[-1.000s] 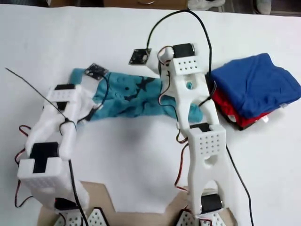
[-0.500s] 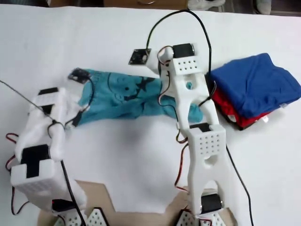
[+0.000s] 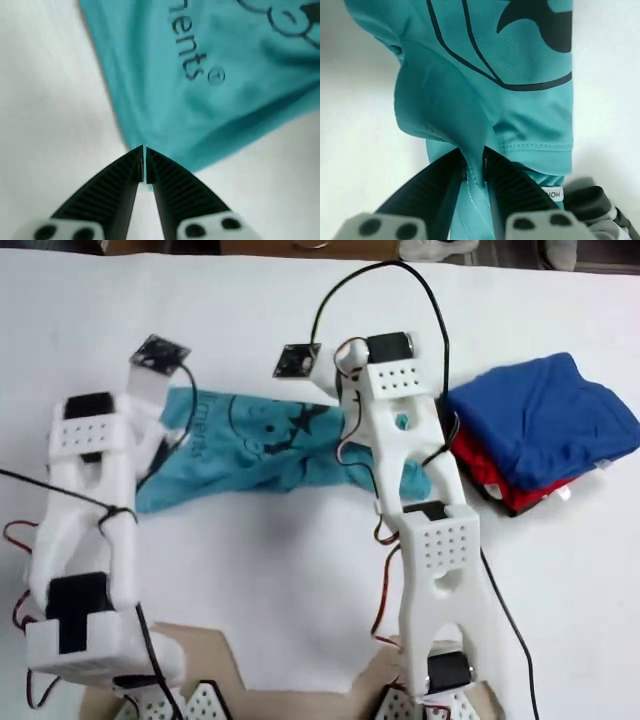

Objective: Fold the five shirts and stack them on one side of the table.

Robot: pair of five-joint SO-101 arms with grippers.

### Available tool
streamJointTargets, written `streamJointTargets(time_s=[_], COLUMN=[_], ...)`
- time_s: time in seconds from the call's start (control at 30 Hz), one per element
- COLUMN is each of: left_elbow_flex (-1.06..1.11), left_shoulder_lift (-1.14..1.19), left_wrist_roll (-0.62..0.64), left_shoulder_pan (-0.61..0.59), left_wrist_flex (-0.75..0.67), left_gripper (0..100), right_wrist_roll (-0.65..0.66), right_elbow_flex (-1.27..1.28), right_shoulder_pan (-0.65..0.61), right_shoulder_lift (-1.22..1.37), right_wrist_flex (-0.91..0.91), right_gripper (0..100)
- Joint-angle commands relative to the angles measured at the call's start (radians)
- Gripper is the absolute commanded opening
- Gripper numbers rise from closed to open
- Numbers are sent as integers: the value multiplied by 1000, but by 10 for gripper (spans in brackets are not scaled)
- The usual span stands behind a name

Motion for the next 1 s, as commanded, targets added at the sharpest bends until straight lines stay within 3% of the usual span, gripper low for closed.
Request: streamJointTargets(time_s=[0.0, 0.1, 0.27, 0.97], left_elbow_flex=[-18, -27, -58, -56], left_shoulder_lift=[91, 198, 305, 322], left_wrist_roll=[55, 63, 64, 84], left_shoulder_pan=[38, 52, 48, 35], left_wrist_flex=[-117, -157, -94, -106], left_gripper=[23, 23, 23, 23], right_wrist_roll=[-5, -5, -3, -6], right_elbow_flex=[-20, -20, -20, -8], right_shoulder_pan=[2, 8, 33, 38], right_shoulder_lift=[-22, -22, -22, -114], right_wrist_flex=[16, 18, 18, 21], right_gripper=[48, 48, 48, 53])
